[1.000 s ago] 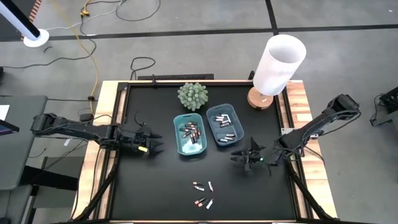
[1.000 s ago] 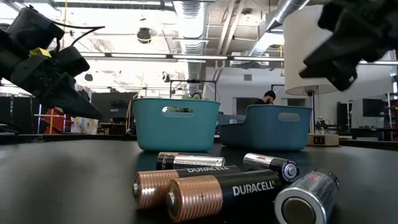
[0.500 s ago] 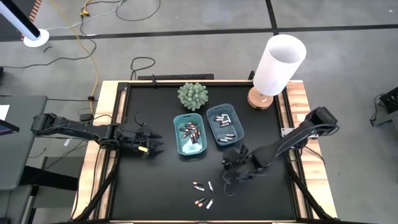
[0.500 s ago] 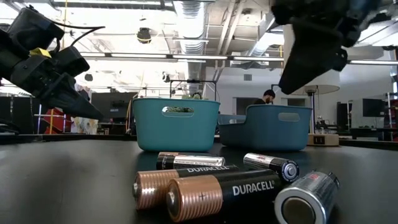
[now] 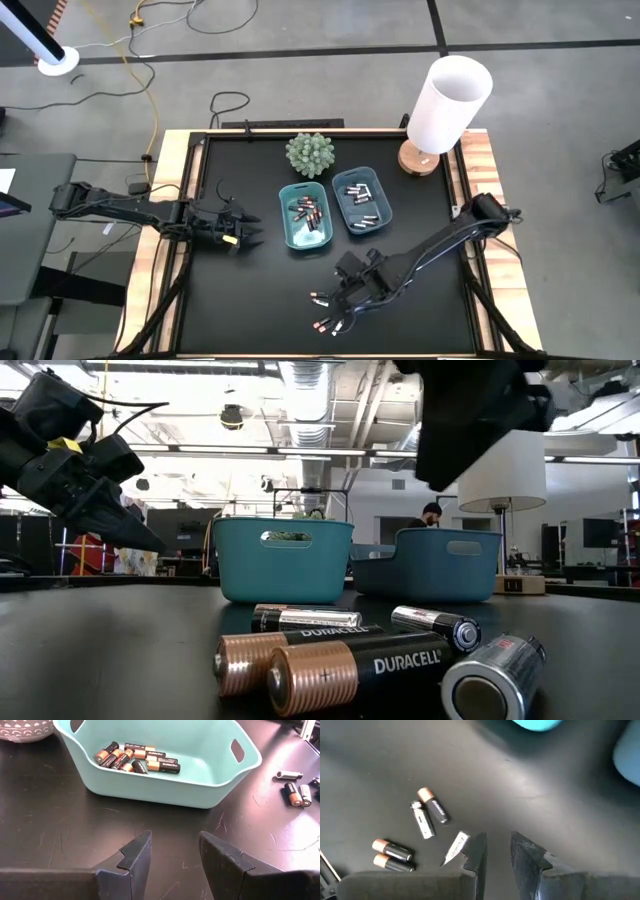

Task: Sort batteries
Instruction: Put the white battery into the blue bin

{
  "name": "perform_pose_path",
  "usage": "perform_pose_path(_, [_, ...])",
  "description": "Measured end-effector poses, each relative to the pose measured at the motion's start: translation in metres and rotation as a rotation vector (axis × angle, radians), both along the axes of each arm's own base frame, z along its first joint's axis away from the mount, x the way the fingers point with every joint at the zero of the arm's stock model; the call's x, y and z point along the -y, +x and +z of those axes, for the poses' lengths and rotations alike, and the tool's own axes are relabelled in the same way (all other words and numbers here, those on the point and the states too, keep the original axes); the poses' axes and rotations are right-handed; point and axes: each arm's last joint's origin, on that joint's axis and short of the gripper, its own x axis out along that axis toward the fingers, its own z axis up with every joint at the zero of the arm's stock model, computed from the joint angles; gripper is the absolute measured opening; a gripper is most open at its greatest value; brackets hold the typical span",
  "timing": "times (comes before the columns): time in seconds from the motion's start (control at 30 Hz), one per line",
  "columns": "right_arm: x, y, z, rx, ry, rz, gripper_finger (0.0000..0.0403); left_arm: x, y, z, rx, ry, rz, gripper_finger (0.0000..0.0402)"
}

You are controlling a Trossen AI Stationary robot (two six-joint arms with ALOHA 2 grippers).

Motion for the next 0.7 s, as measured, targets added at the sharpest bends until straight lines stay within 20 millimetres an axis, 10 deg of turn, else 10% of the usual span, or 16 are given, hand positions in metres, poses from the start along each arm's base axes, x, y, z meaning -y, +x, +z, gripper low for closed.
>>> perform_pose_path(0.7, [-0.015, 0.026, -0.038, -0.034, 0.116, -0.100, 0.0103, 0.000, 0.000, 0.000, 0.001, -0.038, 0.018, 0.0161])
